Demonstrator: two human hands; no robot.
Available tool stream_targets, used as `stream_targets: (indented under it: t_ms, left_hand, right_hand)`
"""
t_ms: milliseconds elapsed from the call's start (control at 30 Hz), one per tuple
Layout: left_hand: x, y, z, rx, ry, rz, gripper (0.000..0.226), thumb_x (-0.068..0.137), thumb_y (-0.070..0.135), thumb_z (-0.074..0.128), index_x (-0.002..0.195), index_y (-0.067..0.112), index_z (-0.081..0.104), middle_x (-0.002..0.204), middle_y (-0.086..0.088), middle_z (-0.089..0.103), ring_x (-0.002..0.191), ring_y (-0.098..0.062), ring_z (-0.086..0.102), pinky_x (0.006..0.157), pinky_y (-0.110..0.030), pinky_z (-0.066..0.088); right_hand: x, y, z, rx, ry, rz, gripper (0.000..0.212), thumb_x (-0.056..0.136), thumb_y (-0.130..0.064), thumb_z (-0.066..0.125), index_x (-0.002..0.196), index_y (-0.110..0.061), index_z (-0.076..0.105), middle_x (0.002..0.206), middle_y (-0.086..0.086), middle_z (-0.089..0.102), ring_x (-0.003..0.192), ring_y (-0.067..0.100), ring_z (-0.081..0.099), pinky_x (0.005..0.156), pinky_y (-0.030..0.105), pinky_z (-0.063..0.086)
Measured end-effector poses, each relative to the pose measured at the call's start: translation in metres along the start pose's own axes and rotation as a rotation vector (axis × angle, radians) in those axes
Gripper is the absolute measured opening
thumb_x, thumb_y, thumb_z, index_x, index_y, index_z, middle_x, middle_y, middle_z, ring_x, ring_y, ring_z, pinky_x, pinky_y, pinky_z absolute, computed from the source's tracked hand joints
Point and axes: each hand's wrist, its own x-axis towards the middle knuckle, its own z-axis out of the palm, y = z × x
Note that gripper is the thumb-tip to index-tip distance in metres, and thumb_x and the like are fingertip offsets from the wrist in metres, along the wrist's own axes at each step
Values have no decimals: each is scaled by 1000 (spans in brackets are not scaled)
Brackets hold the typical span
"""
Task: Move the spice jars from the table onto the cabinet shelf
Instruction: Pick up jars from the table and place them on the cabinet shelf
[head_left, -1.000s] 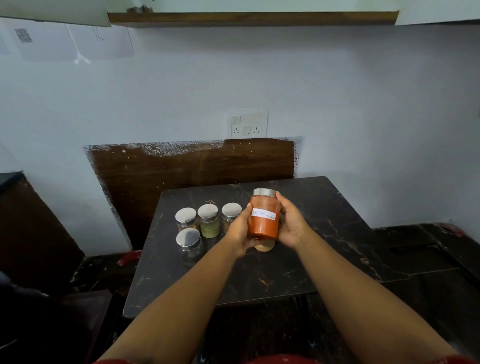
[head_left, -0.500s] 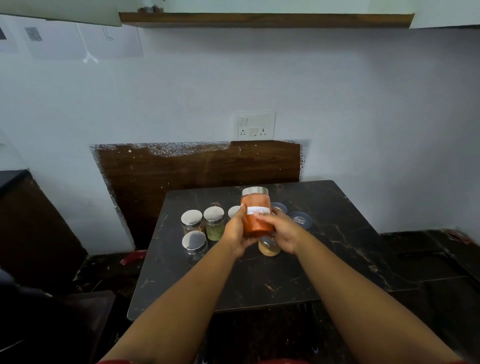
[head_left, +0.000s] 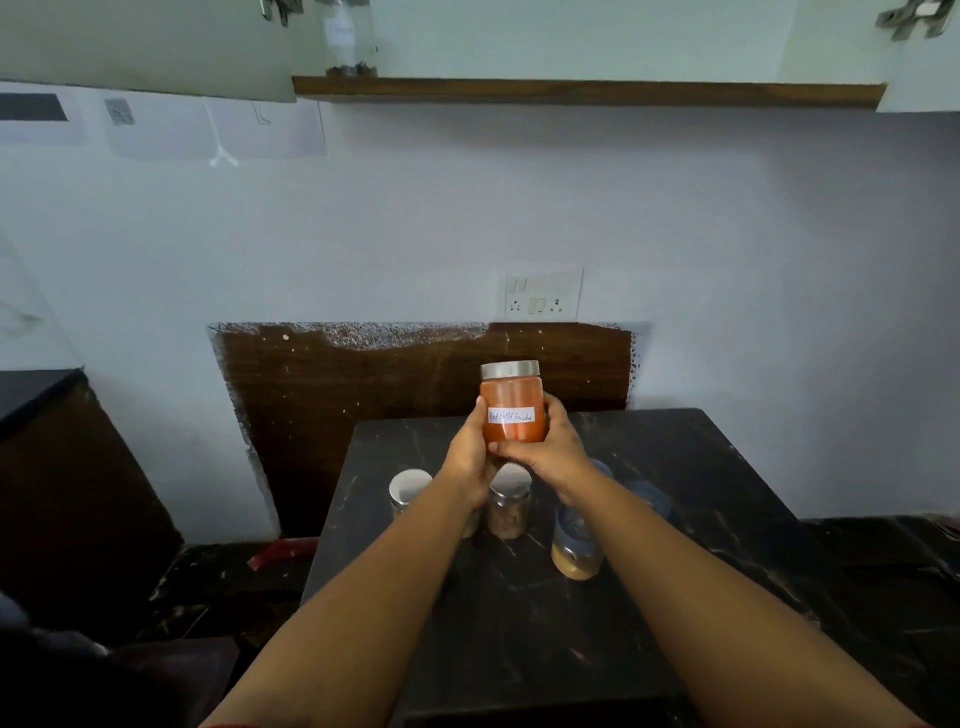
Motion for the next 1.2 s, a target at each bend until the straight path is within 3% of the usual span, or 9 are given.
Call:
stream_targets:
  t_ms: [67, 167, 367, 533, 767, 833, 967, 1100, 1200]
  left_hand:
    - [10, 26, -1, 67, -9, 84, 47, 98, 52, 35, 126, 20, 55, 112, -7, 70, 102, -19, 68, 76, -29, 56]
    - [25, 75, 2, 155, -15, 211, 48, 99, 51, 34, 129, 19, 55, 115, -6, 68, 106, -18, 66, 80, -28, 54]
    - [45, 184, 11, 292, -3, 424, 31, 100, 48, 33, 102, 33, 60, 99, 5, 68, 93, -12, 67, 74, -28, 56]
    - [58, 264, 17, 302, 4, 600, 35, 102, 39, 36, 126, 19, 50, 116, -3, 62, 103, -15, 62, 82, -27, 54]
    - [78, 356, 41, 465, 36, 839, 34, 100, 38, 43, 132, 27, 44, 133, 5, 51, 117, -11, 48, 96, -29, 39]
    - [92, 368, 39, 593, 164, 902, 39, 101, 34, 42, 139, 24, 41, 142, 1, 44, 123, -13, 42, 100, -30, 37]
    - [127, 398, 15, 1169, 582, 1068, 48, 102, 33, 37, 145, 13, 33, 153, -7, 32, 142, -23, 24, 118, -41, 22]
    - [158, 407, -8, 1541, 859, 1091, 49, 101, 43, 29, 137, 14, 43, 140, -4, 47, 134, -22, 37, 119, -47, 8]
    - [176, 405, -14, 1519, 964, 1225, 40, 99, 42, 37, 127, 17, 52, 127, -1, 56, 123, -20, 48, 118, -49, 14]
  right_hand:
    - [17, -21, 8, -32, 41, -74, 104, 64, -32, 88, 145, -39, 24, 136, -3, 46, 126, 21, 45, 100, 42, 41]
    - [43, -59, 19, -8, 77, -174, 105, 65, -31, 88, 147, -38, 22, 139, -3, 46, 128, 21, 45, 101, 41, 41]
    - [94, -153, 43, 67, 149, -337, 95, 71, -31, 86, 146, -34, 27, 141, 0, 45, 129, 24, 47, 104, 45, 45]
    - [130, -228, 38, 59, 184, -506, 96, 65, -41, 87, 143, -33, 32, 133, -6, 49, 117, 16, 52, 89, 28, 48]
    - [180, -337, 18, 88, 275, -675, 99, 57, -54, 86, 140, -32, 35, 117, -14, 52, 100, 7, 54, 70, 13, 41]
    - [198, -356, 15, 29, 273, -700, 100, 60, -53, 85, 141, -29, 33, 126, -8, 54, 104, 10, 54, 75, 16, 43]
    - [239, -400, 13, -175, 267, -691, 95, 63, -51, 85, 138, -22, 34, 132, 0, 55, 112, 20, 57, 81, 25, 46]
    - [283, -424, 17, -491, 204, -547, 92, 62, -51, 86, 131, -14, 37, 127, 5, 56, 113, 24, 56, 83, 32, 47]
    - [315, -438, 25, -549, 188, -487, 96, 63, -49, 86, 134, -11, 33, 130, 9, 52, 119, 27, 53, 91, 35, 45]
